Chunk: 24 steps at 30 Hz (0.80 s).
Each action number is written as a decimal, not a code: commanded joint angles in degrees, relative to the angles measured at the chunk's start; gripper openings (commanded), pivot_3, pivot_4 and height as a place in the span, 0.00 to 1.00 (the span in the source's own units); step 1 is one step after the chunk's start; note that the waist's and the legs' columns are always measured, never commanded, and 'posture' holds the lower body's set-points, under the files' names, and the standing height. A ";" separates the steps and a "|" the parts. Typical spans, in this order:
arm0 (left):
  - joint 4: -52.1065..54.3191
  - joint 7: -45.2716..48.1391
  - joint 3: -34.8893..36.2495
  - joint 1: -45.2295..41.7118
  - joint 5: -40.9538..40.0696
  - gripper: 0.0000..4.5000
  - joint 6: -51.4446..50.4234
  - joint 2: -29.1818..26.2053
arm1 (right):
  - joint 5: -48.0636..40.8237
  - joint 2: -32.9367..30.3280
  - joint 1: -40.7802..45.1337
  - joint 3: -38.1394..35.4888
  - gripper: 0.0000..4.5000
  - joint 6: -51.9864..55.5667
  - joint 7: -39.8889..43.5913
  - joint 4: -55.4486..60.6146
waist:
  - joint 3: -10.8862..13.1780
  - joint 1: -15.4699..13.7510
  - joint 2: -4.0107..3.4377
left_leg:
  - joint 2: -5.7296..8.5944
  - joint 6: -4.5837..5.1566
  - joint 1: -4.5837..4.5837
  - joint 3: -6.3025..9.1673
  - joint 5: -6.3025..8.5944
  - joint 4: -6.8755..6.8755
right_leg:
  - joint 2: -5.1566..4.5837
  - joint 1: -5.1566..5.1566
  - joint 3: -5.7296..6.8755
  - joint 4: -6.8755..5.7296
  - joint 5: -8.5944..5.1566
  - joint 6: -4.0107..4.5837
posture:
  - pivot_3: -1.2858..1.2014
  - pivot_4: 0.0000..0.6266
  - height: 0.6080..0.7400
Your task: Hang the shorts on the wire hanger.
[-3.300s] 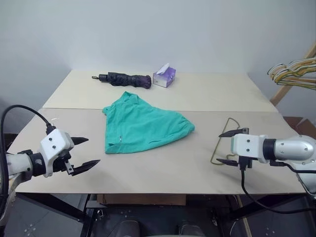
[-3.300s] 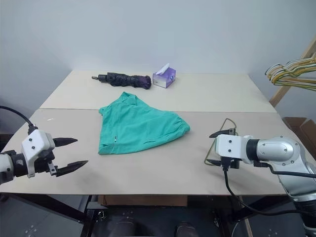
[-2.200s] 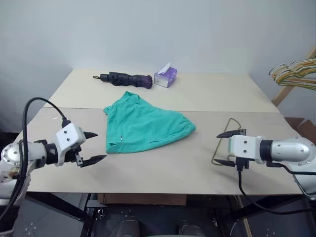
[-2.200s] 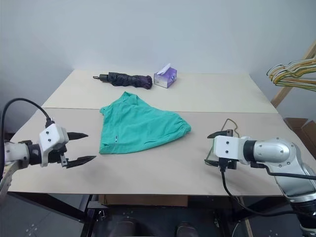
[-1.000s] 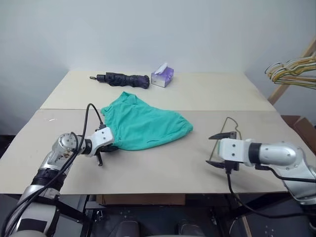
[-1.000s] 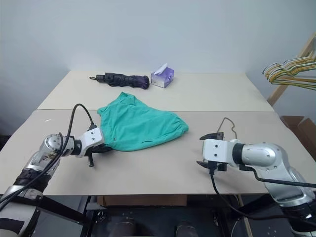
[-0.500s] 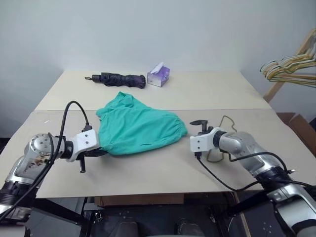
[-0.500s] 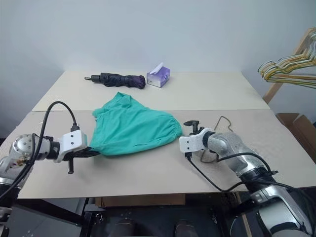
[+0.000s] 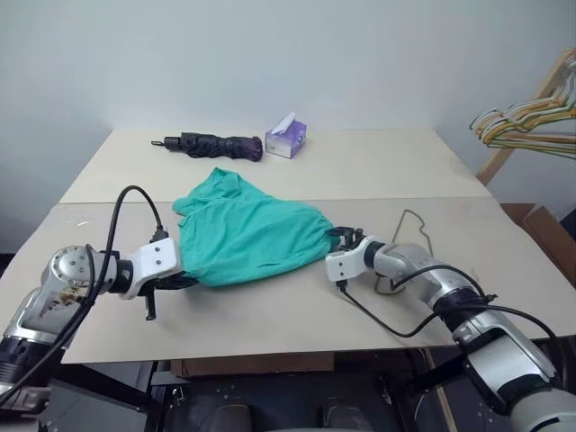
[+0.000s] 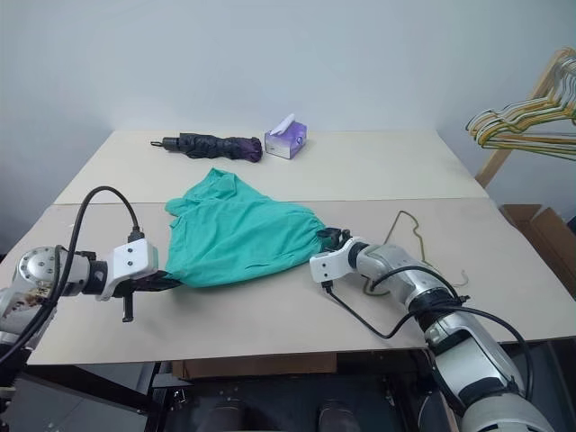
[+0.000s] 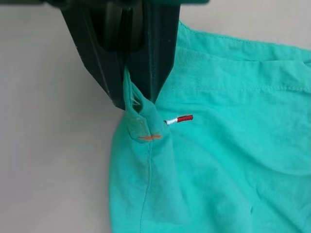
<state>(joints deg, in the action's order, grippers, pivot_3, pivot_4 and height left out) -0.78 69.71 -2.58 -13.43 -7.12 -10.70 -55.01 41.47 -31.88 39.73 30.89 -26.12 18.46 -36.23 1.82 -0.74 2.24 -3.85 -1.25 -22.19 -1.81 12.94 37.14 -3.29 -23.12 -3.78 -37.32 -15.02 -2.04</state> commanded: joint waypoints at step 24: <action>10.41 13.92 11.45 14.69 -7.03 0.00 0.19 -16.56 | -47.23 -21.37 -20.71 -12.83 0.00 29.00 47.26 62.75 | 0.03 0.10 -0.02 | -0.11 0.05 0.20 -0.08 0.04 -0.03 | 0.00 0.10 0.01 -0.05 -0.06 0.01 | 0.56 0.00 1.00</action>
<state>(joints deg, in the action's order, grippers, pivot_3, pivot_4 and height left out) 7.23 81.99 5.84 1.01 -12.57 -11.07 -69.96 -0.32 -52.84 18.16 21.37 -2.27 63.54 22.73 1.85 -0.64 2.21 -3.97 -1.20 -21.90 -1.90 12.98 37.11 -3.29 -22.95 -3.77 -37.39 -15.09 -2.02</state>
